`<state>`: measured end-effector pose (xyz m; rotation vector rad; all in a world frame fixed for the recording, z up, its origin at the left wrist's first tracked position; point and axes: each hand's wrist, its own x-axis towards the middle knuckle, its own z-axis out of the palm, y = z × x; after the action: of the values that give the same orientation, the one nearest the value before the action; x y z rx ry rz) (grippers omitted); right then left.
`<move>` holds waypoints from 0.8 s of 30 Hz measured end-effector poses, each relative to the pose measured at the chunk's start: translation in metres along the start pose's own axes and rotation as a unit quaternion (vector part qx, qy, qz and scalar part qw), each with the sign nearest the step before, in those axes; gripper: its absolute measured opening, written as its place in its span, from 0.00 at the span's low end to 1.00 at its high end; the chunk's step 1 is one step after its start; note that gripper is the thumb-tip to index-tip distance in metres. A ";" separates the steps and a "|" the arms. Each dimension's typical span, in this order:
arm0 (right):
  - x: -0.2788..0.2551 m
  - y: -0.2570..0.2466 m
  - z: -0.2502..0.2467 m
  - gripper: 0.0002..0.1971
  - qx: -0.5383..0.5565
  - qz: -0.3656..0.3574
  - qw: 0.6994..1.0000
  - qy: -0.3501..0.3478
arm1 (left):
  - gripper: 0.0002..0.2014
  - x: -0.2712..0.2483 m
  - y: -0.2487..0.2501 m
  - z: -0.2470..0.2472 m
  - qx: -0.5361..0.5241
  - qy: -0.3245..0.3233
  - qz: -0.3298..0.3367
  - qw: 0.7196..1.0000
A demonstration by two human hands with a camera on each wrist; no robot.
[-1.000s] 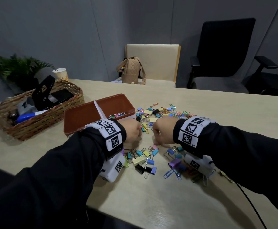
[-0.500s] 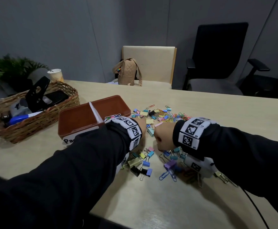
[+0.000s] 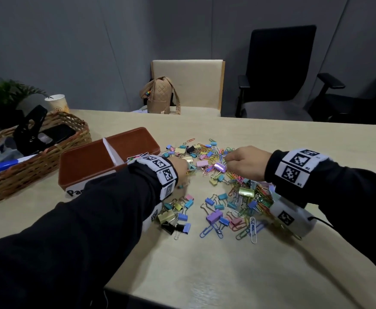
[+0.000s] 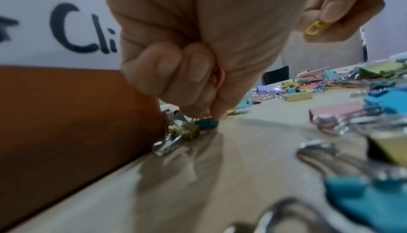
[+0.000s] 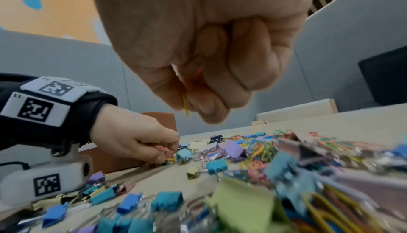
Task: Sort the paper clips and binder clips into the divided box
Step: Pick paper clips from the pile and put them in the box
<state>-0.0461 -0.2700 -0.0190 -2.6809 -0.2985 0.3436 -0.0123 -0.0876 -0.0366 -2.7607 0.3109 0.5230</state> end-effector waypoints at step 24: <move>0.069 -0.097 -0.001 0.18 0.376 -0.008 0.926 -0.021 | 0.14 -0.035 -0.131 -0.034 -0.407 0.150 -0.082 0.897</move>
<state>0.0045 -0.1666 0.0103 -1.9136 -0.1540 0.4099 0.0013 0.0274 0.0411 -3.6459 -0.1225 0.1894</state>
